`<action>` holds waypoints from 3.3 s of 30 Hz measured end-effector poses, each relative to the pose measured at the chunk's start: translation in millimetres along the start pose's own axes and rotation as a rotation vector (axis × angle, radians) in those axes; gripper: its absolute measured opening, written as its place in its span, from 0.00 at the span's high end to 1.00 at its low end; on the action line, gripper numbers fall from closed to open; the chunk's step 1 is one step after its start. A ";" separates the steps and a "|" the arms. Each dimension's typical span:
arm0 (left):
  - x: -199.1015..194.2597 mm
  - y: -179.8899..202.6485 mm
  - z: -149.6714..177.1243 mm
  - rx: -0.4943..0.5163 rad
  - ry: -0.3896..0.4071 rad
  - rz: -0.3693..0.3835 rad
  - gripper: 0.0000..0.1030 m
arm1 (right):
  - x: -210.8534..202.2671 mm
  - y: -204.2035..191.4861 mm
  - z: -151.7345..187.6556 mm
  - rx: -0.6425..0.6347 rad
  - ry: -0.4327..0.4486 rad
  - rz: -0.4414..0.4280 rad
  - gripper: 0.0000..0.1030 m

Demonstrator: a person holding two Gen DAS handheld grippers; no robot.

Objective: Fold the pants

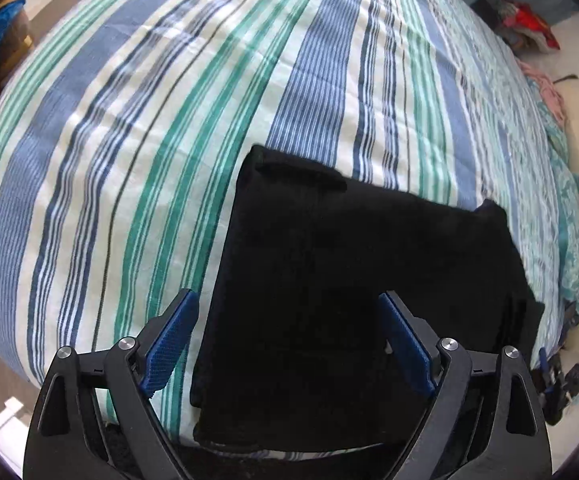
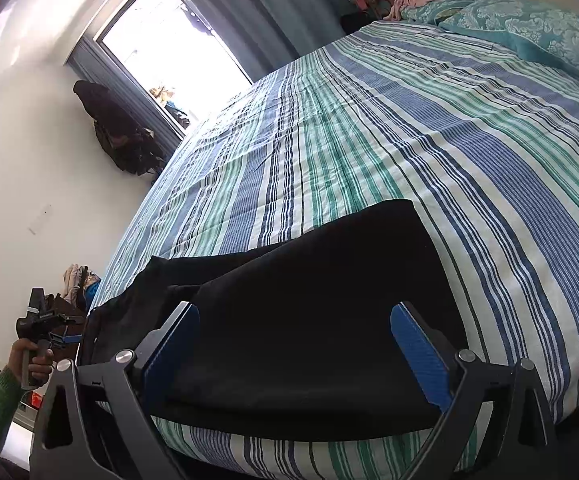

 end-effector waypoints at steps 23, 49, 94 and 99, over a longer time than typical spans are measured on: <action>-70.4 87.0 70.8 -0.081 0.165 0.265 0.83 | -16.5 4.2 -14.9 0.052 0.071 -0.067 0.06; -56.2 357.7 117.8 0.451 0.247 0.324 0.37 | -28.3 25.2 -16.1 0.081 0.103 -0.020 0.06; -14.1 126.4 84.5 -0.033 0.493 0.019 0.35 | -9.9 -154.1 -32.6 -0.306 -0.347 -0.359 0.81; -10.2 134.9 84.8 -0.007 0.483 0.013 0.35 | -33.2 -74.6 -37.4 -0.231 -0.325 -0.240 0.81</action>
Point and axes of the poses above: each gripper's, at about its wrist camera, not at the fingertips, and x roughly the way its jaws point, y to its right, z to its underside, the point moved 10 cm from there along x, roughly the way its jaws point, and after that the axes turned 14 degrees about -y, right-handed, at the moved point
